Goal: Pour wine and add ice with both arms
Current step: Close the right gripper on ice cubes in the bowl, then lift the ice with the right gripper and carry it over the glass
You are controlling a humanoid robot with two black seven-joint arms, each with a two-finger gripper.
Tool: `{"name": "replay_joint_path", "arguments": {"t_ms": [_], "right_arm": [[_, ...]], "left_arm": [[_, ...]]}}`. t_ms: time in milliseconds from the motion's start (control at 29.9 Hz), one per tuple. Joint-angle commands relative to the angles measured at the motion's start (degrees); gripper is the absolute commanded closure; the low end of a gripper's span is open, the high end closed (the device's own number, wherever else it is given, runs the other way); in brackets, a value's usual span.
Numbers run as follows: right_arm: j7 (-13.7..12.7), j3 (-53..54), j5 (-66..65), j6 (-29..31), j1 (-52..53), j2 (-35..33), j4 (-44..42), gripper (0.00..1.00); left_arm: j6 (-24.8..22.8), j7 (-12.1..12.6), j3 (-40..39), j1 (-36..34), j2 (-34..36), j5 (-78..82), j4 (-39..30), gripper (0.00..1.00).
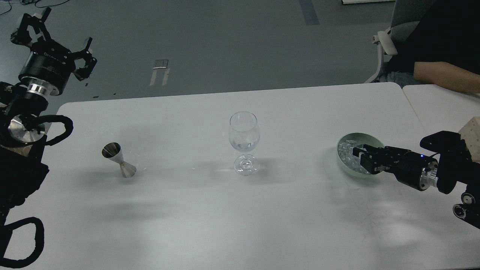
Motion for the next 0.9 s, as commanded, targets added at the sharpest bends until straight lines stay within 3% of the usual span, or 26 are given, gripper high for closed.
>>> {"name": "replay_joint_path", "arguments": {"t_ms": [0,234,401,535,703,870], "right_arm": [[0.0,0.0,0.1,0.0,0.0,-0.1,0.0,0.75],[0.1,0.0,0.2,0.1,-0.2,-0.2,0.0,0.76],[0.1,0.1,0.3,0.0,0.3,-0.3,0.4,0.92],[0.2,0.2,0.8,0.0,1.7,-1.0,1.2,0.92],[0.3,0.6,2.1,0.7,6.2,-7.3,7.0,0.92],[0.2,1.1,3.5,6.1,13.9,-14.0,16.7,0.92]], "left_arm": [[0.0,0.0,0.0,-0.1,-0.1,0.0,0.0,0.02],[0.0,0.0,0.0,-0.1,-0.1,0.0,0.0,0.02],[0.0,0.0,0.0,-0.1,-0.2,0.0,0.0,0.02],[0.0,0.0,0.0,-0.3,-0.2,-0.1,0.0,0.02],[0.0,0.0,0.0,-0.6,-0.2,-0.1,0.0,0.02],[0.0,0.0,0.0,-0.8,-0.4,0.0,0.0,0.02]]}}
